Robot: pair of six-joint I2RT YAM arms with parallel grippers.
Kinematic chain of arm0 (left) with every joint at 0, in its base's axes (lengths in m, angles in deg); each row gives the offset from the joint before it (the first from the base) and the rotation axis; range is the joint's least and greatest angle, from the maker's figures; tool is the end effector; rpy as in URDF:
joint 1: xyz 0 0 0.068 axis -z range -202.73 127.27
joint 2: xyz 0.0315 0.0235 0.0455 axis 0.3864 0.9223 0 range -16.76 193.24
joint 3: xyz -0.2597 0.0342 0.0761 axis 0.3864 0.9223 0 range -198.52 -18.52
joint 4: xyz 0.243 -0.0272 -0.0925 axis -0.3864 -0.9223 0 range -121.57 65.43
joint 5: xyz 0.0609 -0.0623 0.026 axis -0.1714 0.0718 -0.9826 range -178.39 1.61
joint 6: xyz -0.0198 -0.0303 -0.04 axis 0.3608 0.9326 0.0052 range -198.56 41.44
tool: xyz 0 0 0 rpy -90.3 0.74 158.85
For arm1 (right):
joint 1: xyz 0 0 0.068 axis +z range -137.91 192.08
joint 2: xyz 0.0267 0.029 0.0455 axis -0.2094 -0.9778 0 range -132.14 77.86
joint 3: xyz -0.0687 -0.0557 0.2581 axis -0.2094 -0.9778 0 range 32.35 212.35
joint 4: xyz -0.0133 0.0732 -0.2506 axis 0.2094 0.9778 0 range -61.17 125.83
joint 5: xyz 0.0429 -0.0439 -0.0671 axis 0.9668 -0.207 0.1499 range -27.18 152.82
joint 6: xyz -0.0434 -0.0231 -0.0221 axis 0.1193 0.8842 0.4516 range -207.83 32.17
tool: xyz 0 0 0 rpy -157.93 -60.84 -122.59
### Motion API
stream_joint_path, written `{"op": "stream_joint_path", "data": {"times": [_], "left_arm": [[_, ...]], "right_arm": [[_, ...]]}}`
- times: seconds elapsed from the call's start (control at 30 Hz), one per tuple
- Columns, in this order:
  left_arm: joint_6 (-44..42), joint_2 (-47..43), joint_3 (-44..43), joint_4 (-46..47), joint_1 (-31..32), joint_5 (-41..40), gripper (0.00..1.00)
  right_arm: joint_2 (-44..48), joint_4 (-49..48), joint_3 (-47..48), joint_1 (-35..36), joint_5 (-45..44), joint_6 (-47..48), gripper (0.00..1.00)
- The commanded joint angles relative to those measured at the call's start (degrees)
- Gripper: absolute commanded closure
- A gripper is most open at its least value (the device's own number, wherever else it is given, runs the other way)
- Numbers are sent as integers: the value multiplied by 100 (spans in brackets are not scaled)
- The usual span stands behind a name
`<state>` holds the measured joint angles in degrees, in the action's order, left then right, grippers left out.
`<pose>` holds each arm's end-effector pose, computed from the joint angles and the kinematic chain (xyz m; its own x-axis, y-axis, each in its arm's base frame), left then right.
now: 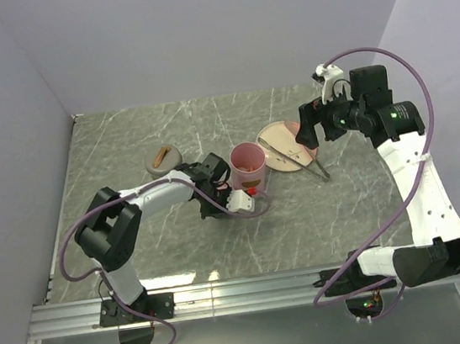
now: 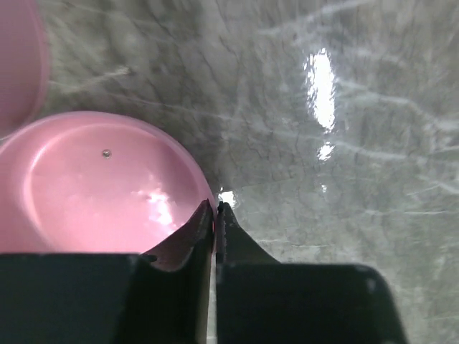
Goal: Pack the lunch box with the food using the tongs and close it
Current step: Pick up the box lid from the center of the board.
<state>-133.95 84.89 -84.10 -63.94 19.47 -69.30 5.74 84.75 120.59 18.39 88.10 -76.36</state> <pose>0.2392 -0.2328 0.1721 0.1654 0.8999 -0.4034 0.9853 -0.1689 0.0272 0.2362 0.0413 0.4224 -0.5390 -0.2405 -0.8073 -0.5434 0.8315 0.1151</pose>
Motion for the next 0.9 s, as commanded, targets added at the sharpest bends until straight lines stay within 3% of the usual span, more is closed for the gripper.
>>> {"op": "stream_joint_path", "data": {"times": [0.0, 0.07, 0.23, 0.47, 0.57, 0.63, 0.7, 0.73, 0.8, 0.83, 0.87], "left_arm": [[239, -469, 11, -52, 122, 95, 95], [345, -636, -33, -140, 131, 164, 100], [608, -1023, -244, -483, 131, 656, 100], [1618, -1946, -780, -852, 79, 1807, 100], [2344, -2429, -921, -494, -166, 2510, 100], [3040, -2824, -878, 515, -421, 3314, 100], [4418, -3158, -729, 1593, -1018, 3872, 100], [5537, -3247, -519, 2853, -1360, 4092, 100], [6756, -3423, -333, 4326, -1652, 4251, 100], [7753, -3432, -245, 5551, -1844, 4252, 100], [8181, -3389, -253, 6025, -1933, 4235, 100]], "right_arm": [[40, 121, 316, -50, 127, 75, 0], [5, 173, 395, -50, 144, 84, 0], [-4, 183, 509, -103, 337, 102, 0], [14, -274, 562, -200, 636, -162, 0], [-13, -467, 606, -217, 785, -232, 0], [5, -766, 571, -244, 996, -381, 0], [66, -1282, 423, -270, 1207, -704, 0], [75, -1494, 369, -288, 1443, -864, 0], [75, -2108, 272, -358, 1681, -1485, 0], [66, -2329, 255, -393, 2022, -1689, 0], [57, -2566, 220, -411, 2164, -1926, 0]]}}
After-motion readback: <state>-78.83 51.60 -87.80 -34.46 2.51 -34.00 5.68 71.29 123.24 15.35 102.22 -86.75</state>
